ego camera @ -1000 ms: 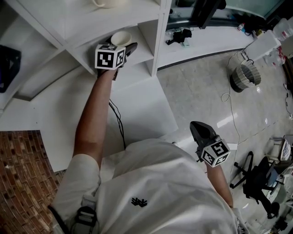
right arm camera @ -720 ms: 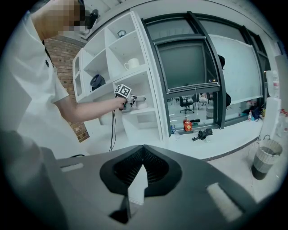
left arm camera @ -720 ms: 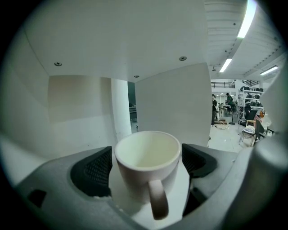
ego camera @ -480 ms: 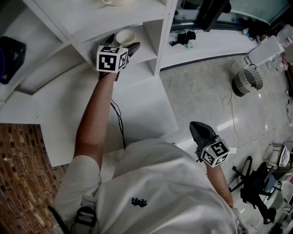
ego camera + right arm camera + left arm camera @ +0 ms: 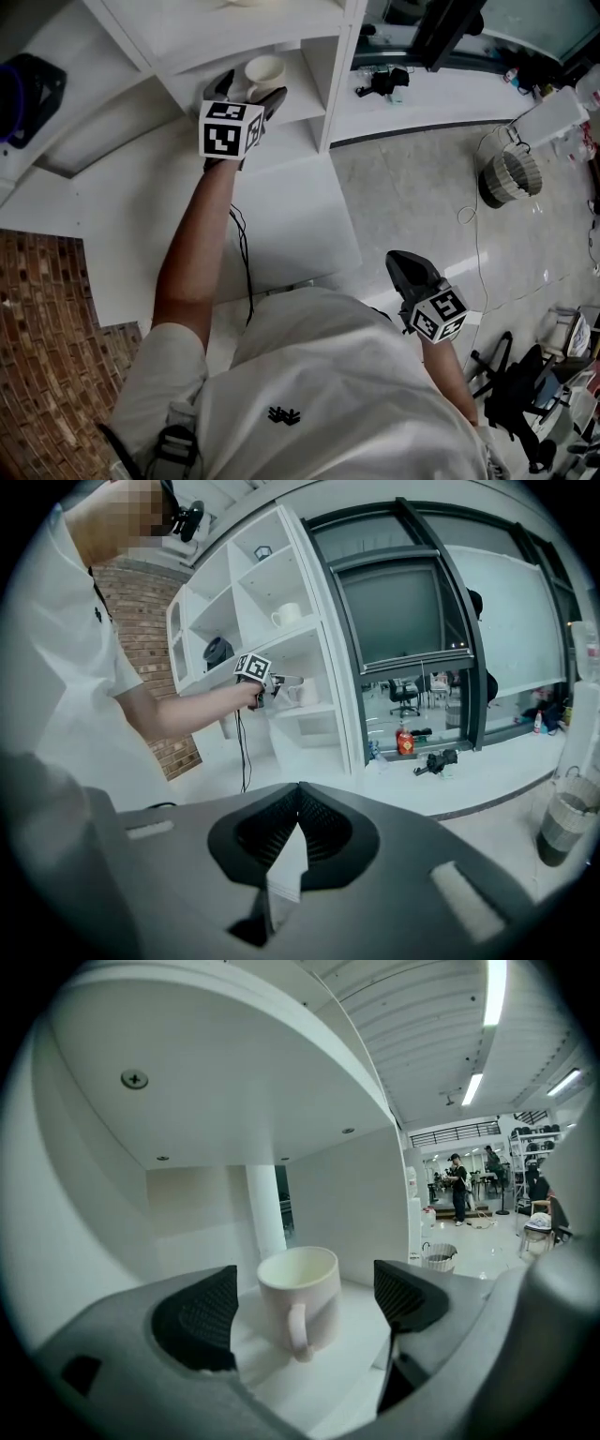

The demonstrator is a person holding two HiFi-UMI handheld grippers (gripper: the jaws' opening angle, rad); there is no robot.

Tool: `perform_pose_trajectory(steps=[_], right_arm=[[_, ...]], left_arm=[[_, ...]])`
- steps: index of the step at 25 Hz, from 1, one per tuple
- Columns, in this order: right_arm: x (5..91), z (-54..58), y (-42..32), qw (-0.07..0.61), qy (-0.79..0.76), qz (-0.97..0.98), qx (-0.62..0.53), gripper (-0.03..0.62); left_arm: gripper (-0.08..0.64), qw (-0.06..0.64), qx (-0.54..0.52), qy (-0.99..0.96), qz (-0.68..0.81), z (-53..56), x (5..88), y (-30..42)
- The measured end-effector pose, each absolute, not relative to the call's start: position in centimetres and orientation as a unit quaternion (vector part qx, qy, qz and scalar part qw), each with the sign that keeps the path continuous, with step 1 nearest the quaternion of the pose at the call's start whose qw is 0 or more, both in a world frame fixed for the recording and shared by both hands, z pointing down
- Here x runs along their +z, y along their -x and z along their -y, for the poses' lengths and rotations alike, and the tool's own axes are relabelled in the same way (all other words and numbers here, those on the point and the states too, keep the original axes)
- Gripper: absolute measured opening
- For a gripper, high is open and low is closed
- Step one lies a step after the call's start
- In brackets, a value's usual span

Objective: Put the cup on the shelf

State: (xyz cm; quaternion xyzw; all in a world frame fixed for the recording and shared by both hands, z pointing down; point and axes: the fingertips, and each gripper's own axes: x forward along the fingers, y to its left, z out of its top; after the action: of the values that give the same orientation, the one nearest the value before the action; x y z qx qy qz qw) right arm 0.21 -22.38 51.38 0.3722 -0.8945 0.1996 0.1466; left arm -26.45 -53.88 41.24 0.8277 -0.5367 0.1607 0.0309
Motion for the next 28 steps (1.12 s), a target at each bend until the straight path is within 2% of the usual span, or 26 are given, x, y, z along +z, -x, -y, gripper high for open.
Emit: perform_pose_trajectory(steps=[8,16,22,28], right_arm=[[51.0,21.2,-2.6,0.156,-0.344,0.906,0.193,0.011],[51.1,20.6,-4.0,0.157,-0.302,0.921,0.191,0.011],[51.2,19.6,-4.5,0.153,-0.27,0.932,0.189,0.011],[51.5,18.3,-5.8,0.148,-0.246,0.939,0.188,0.011]], left_arm=[[0.349,0.034,0.134,-0.813,0.566,49.7,40.0,26.1],[0.131,0.053,0.121,-0.808,0.574,43.4,40.5,24.2],[0.019,0.071,0.128,-0.812,0.565,38.6,41.8,22.0],[0.006,0.118,0.117,-0.822,0.545,33.8,43.4,18.9]])
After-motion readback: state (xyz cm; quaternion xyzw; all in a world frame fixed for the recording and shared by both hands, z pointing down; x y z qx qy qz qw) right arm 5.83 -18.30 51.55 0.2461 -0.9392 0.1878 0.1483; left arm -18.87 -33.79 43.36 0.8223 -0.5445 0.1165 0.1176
